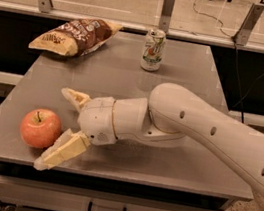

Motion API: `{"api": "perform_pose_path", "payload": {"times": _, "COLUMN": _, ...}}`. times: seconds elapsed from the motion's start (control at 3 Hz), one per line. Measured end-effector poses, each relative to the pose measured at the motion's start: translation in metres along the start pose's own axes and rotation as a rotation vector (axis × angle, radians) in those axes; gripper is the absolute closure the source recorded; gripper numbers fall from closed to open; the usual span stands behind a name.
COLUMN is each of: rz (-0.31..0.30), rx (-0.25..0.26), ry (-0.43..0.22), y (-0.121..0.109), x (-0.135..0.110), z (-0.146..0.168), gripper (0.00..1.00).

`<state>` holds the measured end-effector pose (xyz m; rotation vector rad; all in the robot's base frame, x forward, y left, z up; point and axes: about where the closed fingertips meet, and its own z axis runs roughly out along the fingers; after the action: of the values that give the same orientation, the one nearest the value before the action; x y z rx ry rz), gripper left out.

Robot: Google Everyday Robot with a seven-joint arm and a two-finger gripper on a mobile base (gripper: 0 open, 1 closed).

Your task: Pick apple

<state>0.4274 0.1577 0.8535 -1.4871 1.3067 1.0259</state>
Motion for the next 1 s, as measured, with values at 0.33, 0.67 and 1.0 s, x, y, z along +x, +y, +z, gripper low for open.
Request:
{"api": "perform_pose_path", "payload": {"times": 0.33, "rz": 0.006, "rx": -0.019, "ry": -0.005, "y": 0.0035, "x": 0.0059, "z": 0.0099, "gripper": 0.16}}
{"api": "perform_pose_path", "payload": {"times": 0.67, "rz": 0.003, "rx": -0.021, "ry": -0.004, "y": 0.0046, "x": 0.0043, "z": 0.011, "gripper": 0.4}}
{"api": "perform_pose_path", "payload": {"times": 1.0, "rz": 0.0, "rx": -0.024, "ry": -0.004, "y": 0.0058, "x": 0.0031, "z": 0.0123, "gripper": 0.64}}
